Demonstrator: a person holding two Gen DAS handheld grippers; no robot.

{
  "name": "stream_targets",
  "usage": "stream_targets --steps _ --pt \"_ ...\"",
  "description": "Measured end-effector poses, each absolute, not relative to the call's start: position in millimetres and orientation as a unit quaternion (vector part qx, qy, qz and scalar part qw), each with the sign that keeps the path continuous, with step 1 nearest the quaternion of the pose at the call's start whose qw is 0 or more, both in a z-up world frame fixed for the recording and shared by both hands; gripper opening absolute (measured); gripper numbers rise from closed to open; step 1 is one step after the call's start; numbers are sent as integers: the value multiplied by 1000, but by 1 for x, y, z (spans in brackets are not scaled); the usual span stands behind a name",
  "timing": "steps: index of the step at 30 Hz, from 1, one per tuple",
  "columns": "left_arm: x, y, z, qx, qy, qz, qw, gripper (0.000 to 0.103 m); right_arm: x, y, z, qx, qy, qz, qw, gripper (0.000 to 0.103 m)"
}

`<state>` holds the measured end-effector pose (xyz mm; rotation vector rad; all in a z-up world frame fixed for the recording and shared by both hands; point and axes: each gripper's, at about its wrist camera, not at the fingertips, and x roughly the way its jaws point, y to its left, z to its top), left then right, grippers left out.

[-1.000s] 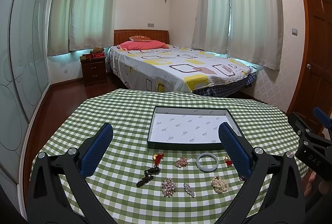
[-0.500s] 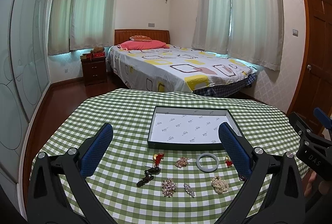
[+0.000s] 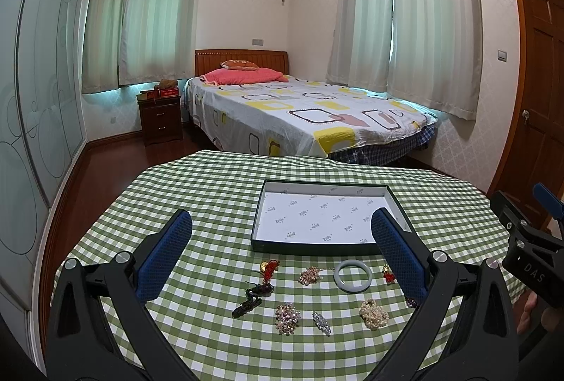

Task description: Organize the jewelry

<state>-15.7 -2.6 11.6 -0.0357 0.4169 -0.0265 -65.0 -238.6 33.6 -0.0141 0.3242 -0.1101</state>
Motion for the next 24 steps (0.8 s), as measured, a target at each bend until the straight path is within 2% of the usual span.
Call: stream_targets --steps 24 --pt "-13 -4 1 -19 219 -14 975 99 -64 -237 24 -8 167 -50 985 97"
